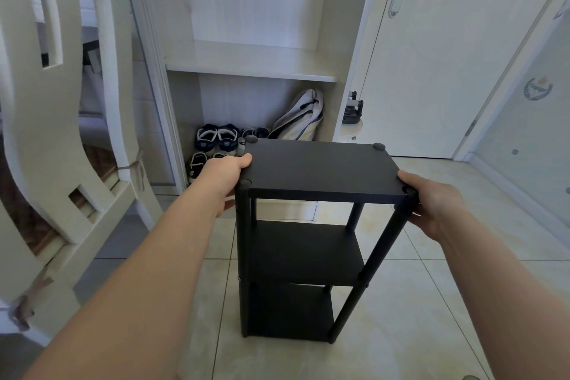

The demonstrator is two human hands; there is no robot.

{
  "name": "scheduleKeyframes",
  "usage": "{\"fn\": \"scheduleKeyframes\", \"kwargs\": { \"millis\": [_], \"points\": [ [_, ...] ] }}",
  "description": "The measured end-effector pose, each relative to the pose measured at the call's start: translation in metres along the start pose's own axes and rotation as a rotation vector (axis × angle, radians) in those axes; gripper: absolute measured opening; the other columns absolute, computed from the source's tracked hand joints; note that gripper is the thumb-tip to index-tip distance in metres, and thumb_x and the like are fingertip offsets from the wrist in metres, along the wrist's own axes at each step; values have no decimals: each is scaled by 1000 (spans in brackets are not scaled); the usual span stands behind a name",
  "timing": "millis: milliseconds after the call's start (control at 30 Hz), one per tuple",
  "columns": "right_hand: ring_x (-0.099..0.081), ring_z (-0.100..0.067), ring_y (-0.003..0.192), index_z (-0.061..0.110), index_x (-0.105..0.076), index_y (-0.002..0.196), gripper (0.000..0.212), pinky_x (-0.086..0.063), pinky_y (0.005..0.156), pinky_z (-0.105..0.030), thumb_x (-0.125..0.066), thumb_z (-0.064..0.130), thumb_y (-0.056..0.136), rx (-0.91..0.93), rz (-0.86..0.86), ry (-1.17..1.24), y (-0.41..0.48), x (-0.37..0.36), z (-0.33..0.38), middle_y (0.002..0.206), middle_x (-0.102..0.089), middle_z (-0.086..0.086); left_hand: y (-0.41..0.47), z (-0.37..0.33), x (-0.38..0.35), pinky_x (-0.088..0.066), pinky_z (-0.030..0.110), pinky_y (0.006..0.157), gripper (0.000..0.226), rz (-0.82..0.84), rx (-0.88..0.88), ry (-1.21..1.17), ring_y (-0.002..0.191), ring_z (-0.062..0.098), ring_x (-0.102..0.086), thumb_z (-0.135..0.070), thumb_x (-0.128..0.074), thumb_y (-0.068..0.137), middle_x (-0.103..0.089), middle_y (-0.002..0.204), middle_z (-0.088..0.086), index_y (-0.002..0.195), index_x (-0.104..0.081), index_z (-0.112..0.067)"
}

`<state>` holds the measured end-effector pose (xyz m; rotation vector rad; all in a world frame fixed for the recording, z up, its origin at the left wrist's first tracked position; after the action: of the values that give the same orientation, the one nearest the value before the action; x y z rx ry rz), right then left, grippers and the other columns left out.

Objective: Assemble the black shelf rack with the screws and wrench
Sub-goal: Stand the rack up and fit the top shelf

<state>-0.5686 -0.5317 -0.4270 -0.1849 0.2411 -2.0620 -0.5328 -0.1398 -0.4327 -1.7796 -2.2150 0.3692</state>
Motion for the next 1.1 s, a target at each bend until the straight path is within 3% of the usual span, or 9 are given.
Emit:
{"fn": "scheduleKeyframes", "kwargs": {
  "millis": [67, 167, 333, 433, 600, 767, 867, 967, 1100],
  "points": [
    [-61, -26, 74, 9, -68, 89, 22, -55, 70, -39, -81, 26, 84, 1, -13, 12, -1, -1, 0, 76, -64, -4, -2, 5, -4, -47, 33, 62, 25, 11, 41, -61, 85, 20, -67, -40, -64, 93, -73, 96, 2, 108, -62, -20],
    [-57, -25, 76, 11, -65, 85, 22, -53, 67, -37, -80, 26, 84, 7, -46, 31, -3, -2, 0, 77, -61, -5, -4, 11, -13, -49, 34, 62, 22, 73, 81, -154, 76, 21, -67, -41, -61, 95, -73, 74, -2, 101, -64, -20],
    [-51, -22, 75, 13, -61, 82, 23, -51, 66, -37, -80, 27, 84, 9, -96, 55, -6, -2, -2, 75, -57, -3, -3, 11, -15, -50, 37, 65, 18, 76, 64, -198, 78, 23, -68, -37, -59, 97, -73, 85, 1, 102, -63, -20],
    [-50, -21, 74, 14, -61, 81, 24, -51, 66, -36, -80, 28, 83, 7, -108, 70, -8, -2, -3, 75, -57, -3, -1, 10, -15, -50, 34, 59, 18, 70, 58, -206, 72, 21, -68, -36, -59, 97, -74, 73, -1, 102, -63, -19],
    [-49, -20, 70, 15, -60, 77, 24, -49, 67, -36, -79, 28, 84, 13, -122, 72, -10, -3, -3, 72, -57, -1, 1, 9, -16, -50, 39, 70, 19, 95, 50, -195, 76, 23, -66, -36, -58, 99, -72, 62, -2, 101, -63, -18],
    [-44, -22, 74, 15, -57, 80, 27, -43, 72, -40, -77, 31, 85, 24, -127, 64, -13, -4, -3, 76, -51, -4, -2, 8, -17, -51, 32, 59, 17, 125, 45, -205, 57, 16, -71, -35, -57, 99, -73, 65, -4, 101, -64, -19],
    [-42, -26, 79, 15, -55, 86, 28, -39, 73, -40, -75, 33, 85, 29, -128, 66, -14, -5, -3, 83, -49, -7, -4, 12, -18, -54, 40, 74, 20, 146, 29, -213, 79, 22, -70, -36, -58, 98, -75, 76, -2, 106, -66, -19],
    [-41, -27, 81, 15, -50, 81, 31, -38, 74, -40, -74, 33, 86, 38, -126, 79, -15, -6, -3, 83, -47, -7, -5, 14, -19, -52, 48, 90, 20, 166, 29, -232, 89, 25, -68, -36, -59, 97, -75, 76, -1, 106, -65, -18],
    [-42, -25, 77, 15, -49, 79, 30, -40, 73, -38, -73, 31, 86, 45, -143, 119, -15, -6, -5, 79, -47, -5, -5, 17, -22, -51, 52, 94, 21, 204, 46, -250, 93, 27, -68, -36, -59, 97, -75, 75, 1, 104, -65, -17]
  ]
}}
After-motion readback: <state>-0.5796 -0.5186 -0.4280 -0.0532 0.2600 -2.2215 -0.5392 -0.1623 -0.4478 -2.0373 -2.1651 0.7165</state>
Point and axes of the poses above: each hand's wrist, its own y-axis towards the middle knuckle, its own x-axis out of the back of the hand, z = x × y, the point moved 9 cm from there along y, towards the middle knuckle
